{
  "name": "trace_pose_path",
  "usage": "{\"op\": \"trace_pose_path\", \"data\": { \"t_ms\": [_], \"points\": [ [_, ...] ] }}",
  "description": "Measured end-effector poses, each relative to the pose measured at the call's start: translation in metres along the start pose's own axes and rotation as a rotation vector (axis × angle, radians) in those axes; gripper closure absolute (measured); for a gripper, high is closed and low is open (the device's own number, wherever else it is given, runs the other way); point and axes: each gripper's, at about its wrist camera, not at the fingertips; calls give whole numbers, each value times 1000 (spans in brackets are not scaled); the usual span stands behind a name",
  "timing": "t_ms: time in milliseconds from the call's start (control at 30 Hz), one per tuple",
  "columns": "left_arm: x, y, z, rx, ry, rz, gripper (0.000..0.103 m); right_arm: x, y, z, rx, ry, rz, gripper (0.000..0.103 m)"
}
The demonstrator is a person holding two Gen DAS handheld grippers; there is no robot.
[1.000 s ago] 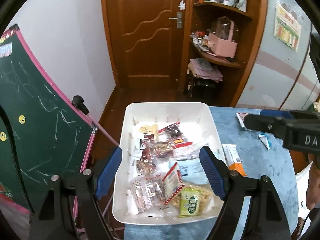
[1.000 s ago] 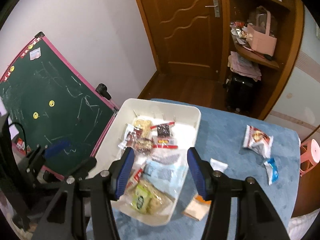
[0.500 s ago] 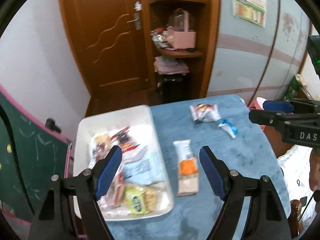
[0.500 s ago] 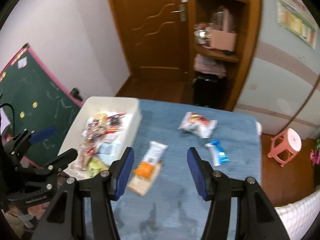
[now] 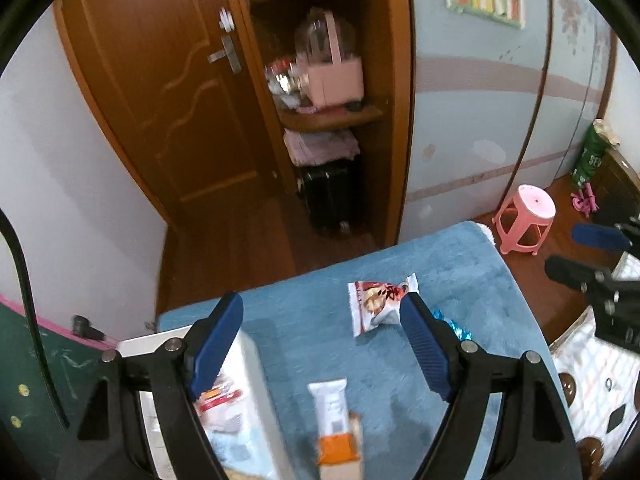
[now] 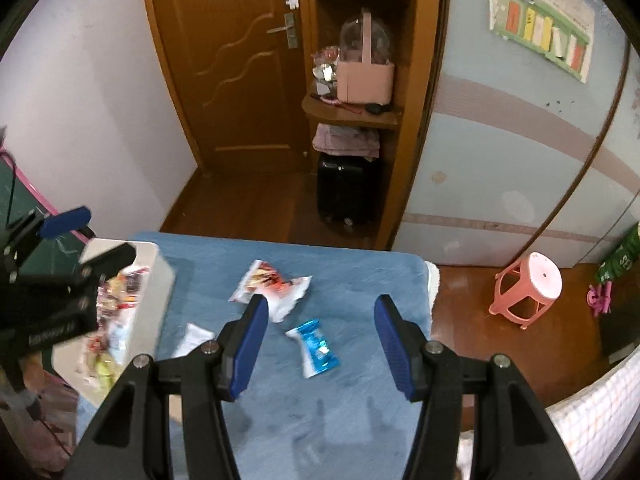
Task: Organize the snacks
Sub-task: 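Move both tools toward the white printed bag and blue wrapped snack, then grasp the red-and-white printed bag with the left tool while the right tool grasps the blue snack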
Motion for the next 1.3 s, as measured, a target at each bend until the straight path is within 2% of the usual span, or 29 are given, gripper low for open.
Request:
{"op": "trace_pose_path", "data": {
  "t_ms": [167, 333, 567, 633, 733, 767, 800, 900, 967, 1067, 1200, 1300],
  "points": [
    [-21, -7, -84, 145, 42, -43, 23, -13, 7, -74, 111, -41, 49, 47],
    [-38, 5, -139, 213, 57, -53, 23, -14, 38, -152, 225, -132, 43, 47],
    [-56, 18, -189, 269, 125, -30, 23, -1, 77, -217, 340, -209, 57, 47],
    [-59, 19, -199, 276, 132, -29, 23, 3, 86, -228, 361, -213, 78, 47],
    [-63, 21, -210, 295, 148, -26, 23, 8, 90, -225, 310, -194, 152, 50],
    [-64, 22, -213, 300, 151, -29, 23, 7, 91, -224, 296, -179, 162, 63],
    [-66, 23, -217, 306, 161, -28, 23, 5, 90, -224, 291, -162, 169, 71],
    [-72, 25, -227, 316, 193, -24, 23, -11, 87, -223, 284, -167, 107, 72],
    [-78, 25, -230, 305, 181, -41, 20, -21, 87, -224, 272, -134, 87, 72],
    [-83, 26, -236, 307, 166, -66, 16, -29, 91, -222, 261, -157, 60, 72],
    [-86, 31, -243, 311, 154, -83, 12, -28, 95, -221, 247, -139, 80, 72],
    [-88, 36, -257, 365, 166, -63, 12, -27, 99, -218, 235, -135, 87, 72]
  ]
}}
Point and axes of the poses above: each gripper's, at about its wrist camera, not at the fingertips, and z roughly against the way its jaws point, x to its left, y to its underside, and after that the axes turned 1 degree about -x, right-handed
